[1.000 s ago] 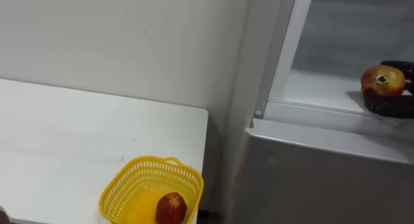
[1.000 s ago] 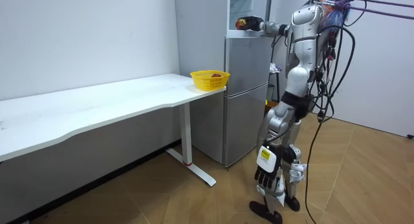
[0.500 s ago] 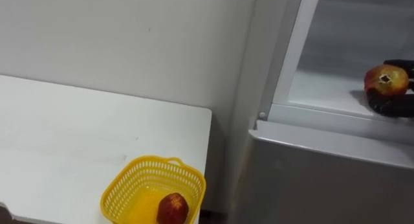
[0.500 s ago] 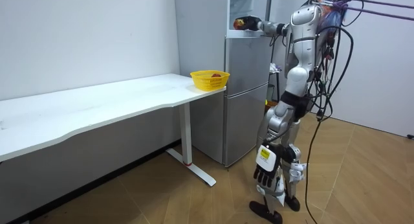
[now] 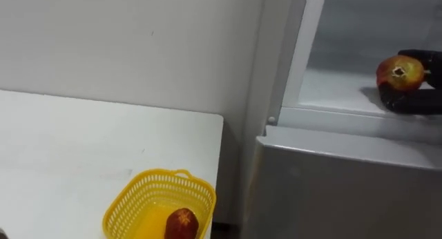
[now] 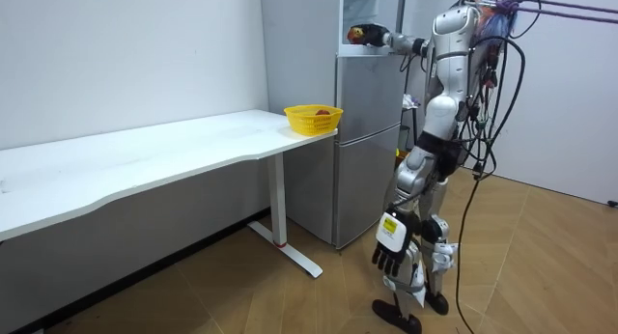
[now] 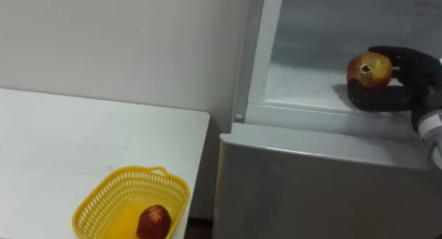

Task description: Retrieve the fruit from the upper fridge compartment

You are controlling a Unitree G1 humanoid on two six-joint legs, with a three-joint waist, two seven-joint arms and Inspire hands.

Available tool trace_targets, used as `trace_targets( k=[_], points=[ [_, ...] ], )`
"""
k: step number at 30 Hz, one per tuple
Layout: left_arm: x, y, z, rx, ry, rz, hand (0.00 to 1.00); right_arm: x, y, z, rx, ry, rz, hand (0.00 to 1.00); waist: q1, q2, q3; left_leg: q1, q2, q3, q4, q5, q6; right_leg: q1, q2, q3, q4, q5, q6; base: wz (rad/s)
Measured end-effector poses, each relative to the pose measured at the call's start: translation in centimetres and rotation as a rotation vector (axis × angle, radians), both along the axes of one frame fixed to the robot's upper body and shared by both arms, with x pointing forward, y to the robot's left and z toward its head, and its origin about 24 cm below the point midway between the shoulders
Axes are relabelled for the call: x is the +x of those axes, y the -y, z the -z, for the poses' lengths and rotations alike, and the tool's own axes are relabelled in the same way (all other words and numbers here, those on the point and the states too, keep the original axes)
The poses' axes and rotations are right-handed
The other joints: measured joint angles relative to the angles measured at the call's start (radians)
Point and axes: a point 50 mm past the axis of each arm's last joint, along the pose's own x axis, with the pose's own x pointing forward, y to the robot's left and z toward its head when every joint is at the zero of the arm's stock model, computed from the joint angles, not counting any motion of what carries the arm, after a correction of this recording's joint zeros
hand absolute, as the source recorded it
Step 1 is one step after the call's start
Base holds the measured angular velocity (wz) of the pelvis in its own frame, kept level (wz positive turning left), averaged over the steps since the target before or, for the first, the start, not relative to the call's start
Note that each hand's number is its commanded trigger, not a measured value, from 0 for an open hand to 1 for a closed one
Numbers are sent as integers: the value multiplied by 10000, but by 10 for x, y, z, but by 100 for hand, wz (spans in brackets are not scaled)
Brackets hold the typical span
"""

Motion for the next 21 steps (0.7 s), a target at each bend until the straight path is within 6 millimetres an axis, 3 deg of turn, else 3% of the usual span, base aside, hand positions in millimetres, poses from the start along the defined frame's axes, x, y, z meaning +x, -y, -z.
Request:
trace_targets(
  k=[2,10,12,15,21],
  points=[
    [1,0,-1,23,118,-4,0,-2,-5,1,-99,117,-52,100,-31,95,-57,34,28,114,27,1,-1,25,-35,3,1,-1,1,-5],
    [8,3,-1,97,420,44,0,-22,-38,15,182,797,-468,100,-263,229,22,158,115,396,-78,-25,-21,3,12,337,29,-1,-1,-9],
    [6,5,1,82,403,11,0,-34,-52,18,316,1143,-926,100,-291,371,65,144,115,523,-74,-31,-7,-50,0,441,68,1,-4,-12],
    [6,13,3,-29,490,-28,0,-42,-63,20,216,1365,-1238,100,-350,565,25,161,118,661,-108,-26,11,-171,-43,596,189,-1,-3,-16],
    [5,16,4,-178,561,-19,0,-54,-76,8,-330,2196,-1273,100,-547,596,37,236,125,733,-116,-24,13,-130,-31,621,164,-1,-2,-1]
  ],
)
